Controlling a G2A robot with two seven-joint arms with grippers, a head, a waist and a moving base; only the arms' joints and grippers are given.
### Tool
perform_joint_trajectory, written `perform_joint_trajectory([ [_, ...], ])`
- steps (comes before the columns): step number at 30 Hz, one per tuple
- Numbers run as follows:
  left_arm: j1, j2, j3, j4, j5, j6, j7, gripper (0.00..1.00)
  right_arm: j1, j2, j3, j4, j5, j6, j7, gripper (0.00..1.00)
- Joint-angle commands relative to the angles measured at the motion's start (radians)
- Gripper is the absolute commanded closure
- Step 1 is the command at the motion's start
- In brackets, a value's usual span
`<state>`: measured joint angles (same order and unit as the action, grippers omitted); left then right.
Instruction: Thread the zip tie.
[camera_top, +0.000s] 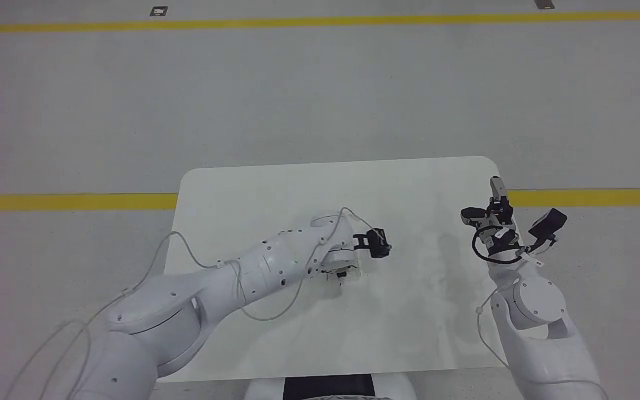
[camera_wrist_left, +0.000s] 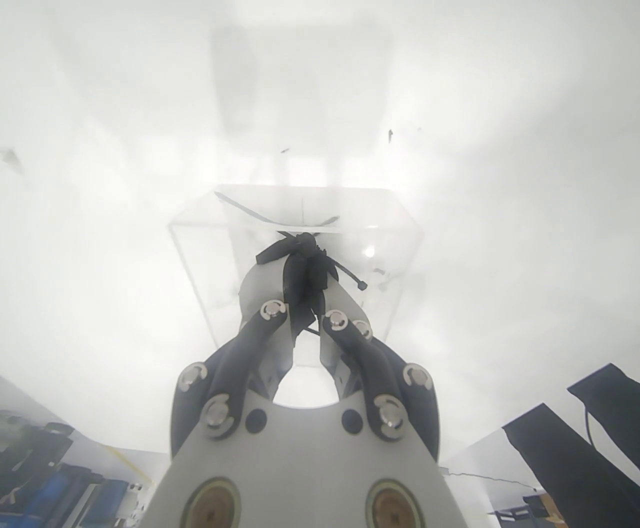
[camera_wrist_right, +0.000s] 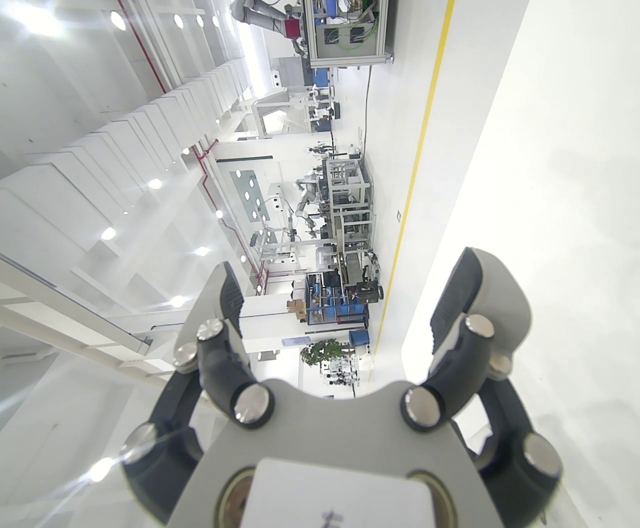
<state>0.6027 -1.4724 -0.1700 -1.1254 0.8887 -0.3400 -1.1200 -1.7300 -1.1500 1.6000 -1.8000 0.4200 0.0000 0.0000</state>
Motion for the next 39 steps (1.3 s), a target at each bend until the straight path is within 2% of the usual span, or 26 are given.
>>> perform_joint_trajectory([
  [1,-0.012,0.007,0.000,-0.014,-0.004,0.000,-0.007,1.00,0.000,0.000,0.000,0.000,0.000,0.000,0.000,0.00],
  [7,-0.041,0.036,0.000,-0.077,-0.030,0.000,-0.038,1.00,0.000,0.000,0.000,0.000,0.000,0.000,0.000,0.00],
  [18,-0.058,0.082,0.000,-0.166,-0.061,0.000,-0.054,1.00,0.000,0.000,0.000,0.000,0.000,0.000,0.000,0.00],
  [22,-0.064,0.100,0.000,-0.183,-0.069,0.000,-0.007,1.00,0.000,0.000,0.000,0.000,0.000,0.000,0.000,0.00],
  [25,-0.061,0.111,0.000,-0.194,-0.056,0.000,0.016,1.00,0.000,0.000,0.000,0.000,0.000,0.000,0.000,0.00],
  [33,-0.050,0.150,0.000,-0.231,-0.074,0.000,0.129,1.00,0.000,0.000,0.000,0.000,0.000,0.000,0.000,0.00],
  [39,-0.057,0.184,0.000,-0.270,-0.074,0.000,0.153,1.00,0.000,0.000,0.000,0.000,0.000,0.000,0.000,0.00],
])
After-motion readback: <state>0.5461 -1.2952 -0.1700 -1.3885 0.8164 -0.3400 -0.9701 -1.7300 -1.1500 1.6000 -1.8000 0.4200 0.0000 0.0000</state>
